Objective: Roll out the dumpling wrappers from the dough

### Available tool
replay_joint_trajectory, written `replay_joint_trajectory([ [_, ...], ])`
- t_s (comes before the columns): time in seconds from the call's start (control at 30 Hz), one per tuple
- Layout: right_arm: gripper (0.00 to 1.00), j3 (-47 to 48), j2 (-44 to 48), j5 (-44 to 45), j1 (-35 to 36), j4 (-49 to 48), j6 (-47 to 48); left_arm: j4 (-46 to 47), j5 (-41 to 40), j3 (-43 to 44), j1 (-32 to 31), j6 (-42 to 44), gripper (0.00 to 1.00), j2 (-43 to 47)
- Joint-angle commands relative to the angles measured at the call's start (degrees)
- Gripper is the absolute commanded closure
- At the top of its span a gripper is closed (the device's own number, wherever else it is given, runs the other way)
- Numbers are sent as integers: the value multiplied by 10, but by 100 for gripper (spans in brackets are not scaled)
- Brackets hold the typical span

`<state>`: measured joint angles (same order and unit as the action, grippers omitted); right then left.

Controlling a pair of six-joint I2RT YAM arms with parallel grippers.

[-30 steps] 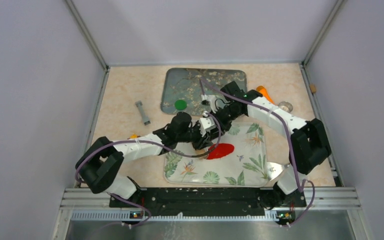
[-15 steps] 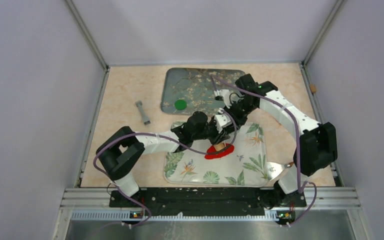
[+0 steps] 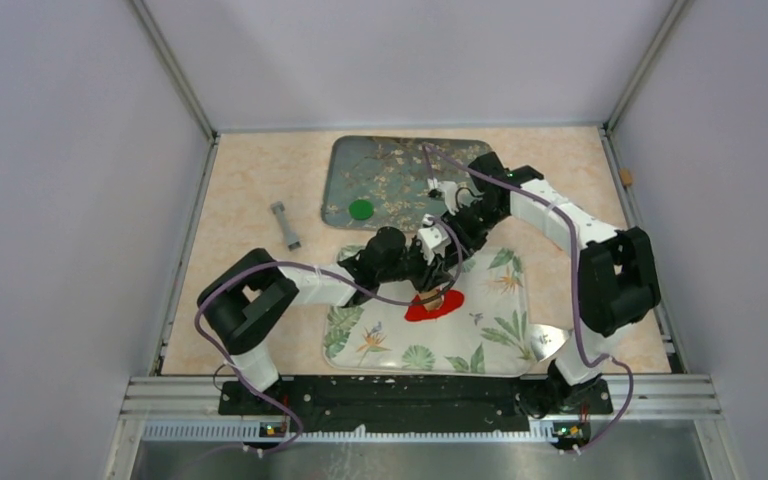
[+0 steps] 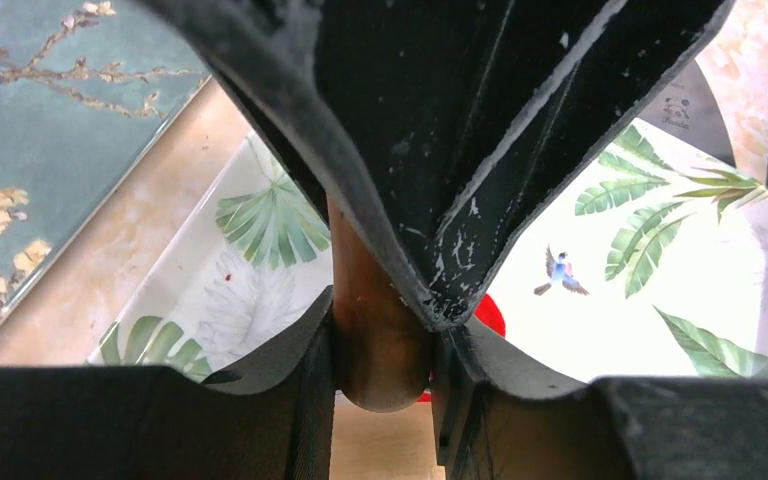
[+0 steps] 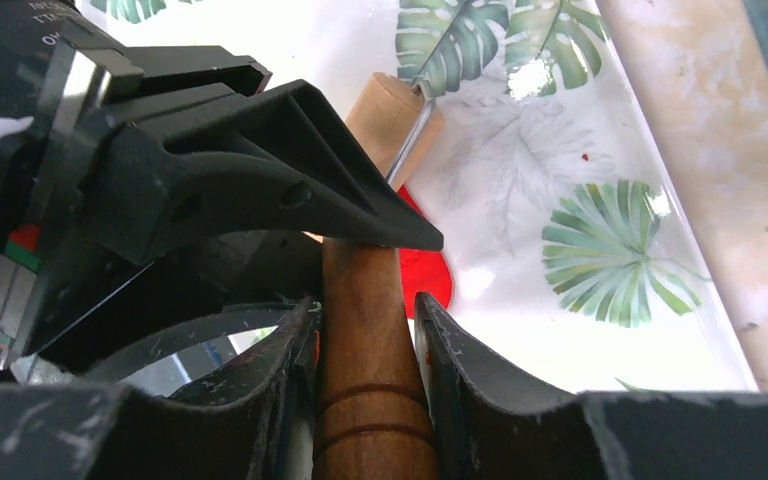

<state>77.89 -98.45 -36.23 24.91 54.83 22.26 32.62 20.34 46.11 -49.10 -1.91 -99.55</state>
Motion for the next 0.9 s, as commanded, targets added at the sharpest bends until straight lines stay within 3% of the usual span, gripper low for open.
replay_joint_trajectory([
  [0.0,100,-40,-63,-10,23,-99,-45,-32,-6,-36,28,-102,100,-7],
  [0.33,100,5,-79,-11,47,-123,-68,-70,15,-57,55,-87,100,40],
  [0.7,100,-53,-56,18,85,-199,-77,-114,14,-75,57,-31,100,85],
  [0.87,100,12,-11,-4,84,-159,-87,-145,54,-45,54,-6,100,153],
])
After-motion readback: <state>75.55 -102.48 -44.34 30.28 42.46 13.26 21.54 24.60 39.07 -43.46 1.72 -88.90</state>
